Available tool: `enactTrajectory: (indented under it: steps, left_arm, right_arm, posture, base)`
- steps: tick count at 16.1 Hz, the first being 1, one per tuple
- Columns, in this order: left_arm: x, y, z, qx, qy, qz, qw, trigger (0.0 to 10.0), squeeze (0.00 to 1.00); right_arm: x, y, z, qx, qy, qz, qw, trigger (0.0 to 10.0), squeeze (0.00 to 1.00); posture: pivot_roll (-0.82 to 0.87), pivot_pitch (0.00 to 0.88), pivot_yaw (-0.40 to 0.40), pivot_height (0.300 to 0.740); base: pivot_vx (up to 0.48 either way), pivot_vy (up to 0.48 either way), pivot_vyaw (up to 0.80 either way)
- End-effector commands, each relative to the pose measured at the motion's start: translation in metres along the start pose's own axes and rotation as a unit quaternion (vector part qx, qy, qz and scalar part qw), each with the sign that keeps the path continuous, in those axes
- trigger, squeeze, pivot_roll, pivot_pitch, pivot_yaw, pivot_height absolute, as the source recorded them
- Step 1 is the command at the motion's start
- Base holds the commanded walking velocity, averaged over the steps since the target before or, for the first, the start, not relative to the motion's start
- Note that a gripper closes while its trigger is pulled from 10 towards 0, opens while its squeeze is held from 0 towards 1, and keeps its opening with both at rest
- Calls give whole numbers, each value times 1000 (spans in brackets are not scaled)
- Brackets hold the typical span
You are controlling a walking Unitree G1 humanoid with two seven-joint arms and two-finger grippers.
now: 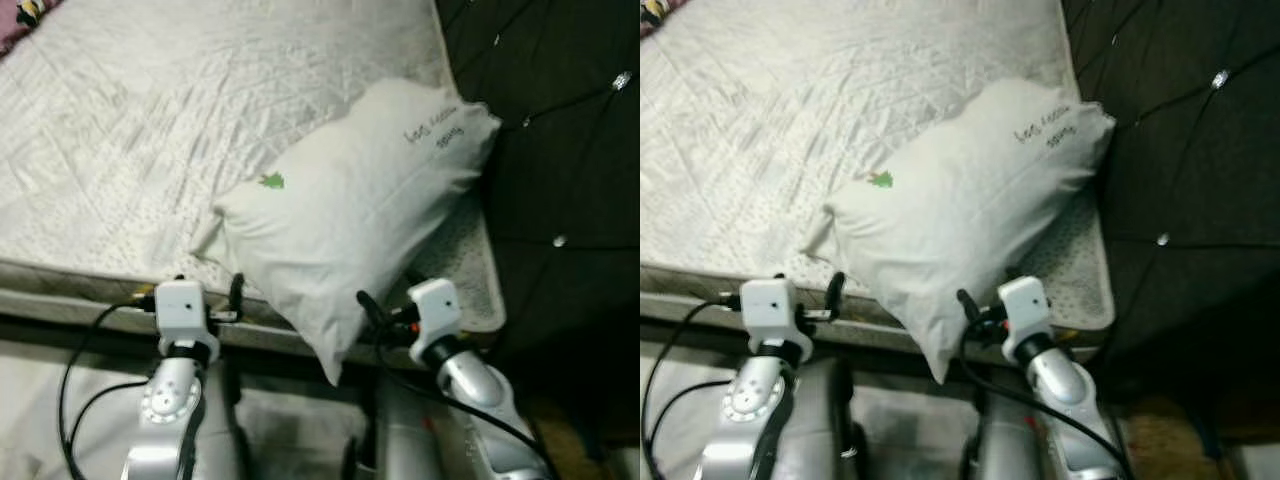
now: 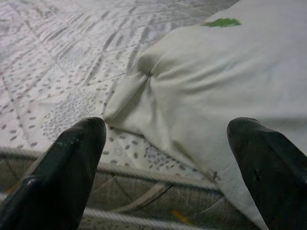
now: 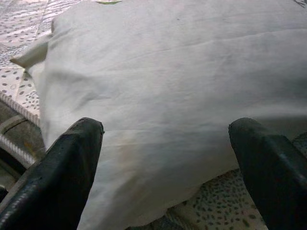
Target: Clean up the room
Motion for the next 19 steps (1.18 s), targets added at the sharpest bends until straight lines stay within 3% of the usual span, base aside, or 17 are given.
enactTrajectory:
  steps: [1,7,10,13,19]
  left_arm:
    - [0,-1,-1,0,0,0,1000,10000,0]
    - [-1,-1,-1,1,-5,1,1000,10000,0]
    - [-2,0,-1,-1,-13,0,1000,10000,0]
    - [-5,-3,-4,2,-25,6,1000,10000,0]
    - [-18,-9,-14,-6,-84,26,996,10000,0]
  right_arm:
    - [-2,4,-2,-5,-7,-3,1000,10000,0]
    - [-4,4,0,-3,-14,2,1000,10000,0]
    - [-21,8,7,-12,-82,9,996,10000,0]
    - [-25,10,9,-2,-109,17,994,10000,0]
    - [-34,11,-3,43,-179,34,982,10000,0]
  posture:
    - [14,149,-74,586]
    - [15,151,-72,586]
    - [22,161,-75,586]
    - [33,174,-78,586]
    - [32,177,-71,586]
  base:
    - [416,0,0]
    - [392,0,0]
    - [87,0,0]
    - [0,0,0]
    - [0,0,0]
Point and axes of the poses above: a point about 5 cm out from each wrist's last joint towards the gripper, its own z axis pointing out of the wrist towards the gripper, its own x axis along the axis of the wrist's last joint, y = z × x, the point moved 2 cm from there along z, pointing out of the wrist towards the gripper, and after that the axes turned 14 degrees about z, right-handed, at the moved point
